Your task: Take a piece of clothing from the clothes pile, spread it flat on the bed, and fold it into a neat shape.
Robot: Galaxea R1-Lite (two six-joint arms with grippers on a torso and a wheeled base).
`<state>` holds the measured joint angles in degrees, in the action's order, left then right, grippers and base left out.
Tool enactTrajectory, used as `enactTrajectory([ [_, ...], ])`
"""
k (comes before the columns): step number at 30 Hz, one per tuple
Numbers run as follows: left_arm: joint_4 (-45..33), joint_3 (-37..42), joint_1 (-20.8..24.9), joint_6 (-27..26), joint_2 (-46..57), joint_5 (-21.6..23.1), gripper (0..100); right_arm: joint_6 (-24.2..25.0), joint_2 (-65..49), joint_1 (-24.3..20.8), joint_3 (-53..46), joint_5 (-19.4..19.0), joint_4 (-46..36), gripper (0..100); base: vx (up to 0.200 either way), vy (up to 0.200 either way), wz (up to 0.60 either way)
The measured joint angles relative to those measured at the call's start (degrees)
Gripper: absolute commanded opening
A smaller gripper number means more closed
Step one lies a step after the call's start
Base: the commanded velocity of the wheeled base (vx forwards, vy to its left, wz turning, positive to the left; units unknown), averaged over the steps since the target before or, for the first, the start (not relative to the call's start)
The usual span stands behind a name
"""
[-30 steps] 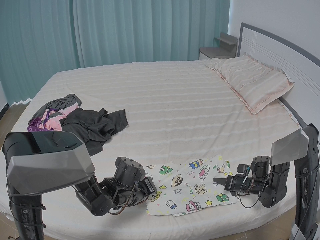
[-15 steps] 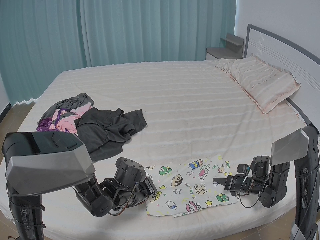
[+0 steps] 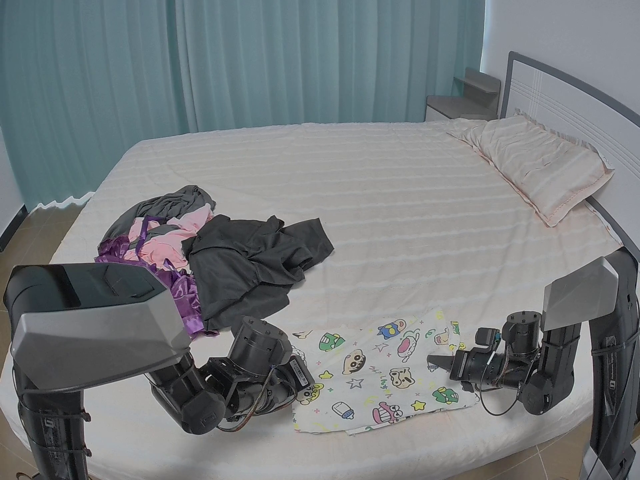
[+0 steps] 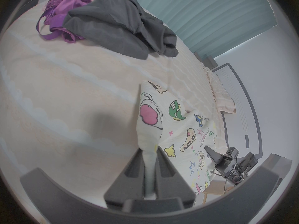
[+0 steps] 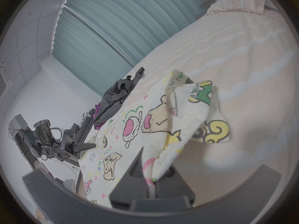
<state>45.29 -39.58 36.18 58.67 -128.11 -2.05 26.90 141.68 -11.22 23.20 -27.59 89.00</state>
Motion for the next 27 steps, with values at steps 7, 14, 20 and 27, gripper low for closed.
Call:
enactTrajectory([
  [7,0.1,0.4,0.1,0.2,0.0,0.3,100,-0.2,-0.2,0.2,-0.4,0.0,0.0,100,0.0,0.0,0.0],
  [14,0.0,0.9,0.1,0.2,0.1,0.1,100,-0.2,-0.8,0.6,-1.5,1.5,-0.1,100,0.0,0.0,0.0],
  [20,2.3,1.3,-0.1,1.3,0.7,0.3,100,-1.5,-3.3,3.4,-6.0,0.3,0.0,100,0.0,0.0,0.0],
  [27,13.2,3.4,-2.1,5.7,2.1,0.8,100,-5.1,-8.2,7.1,-12.9,-2.7,0.0,100,0.0,0.0,0.0],
])
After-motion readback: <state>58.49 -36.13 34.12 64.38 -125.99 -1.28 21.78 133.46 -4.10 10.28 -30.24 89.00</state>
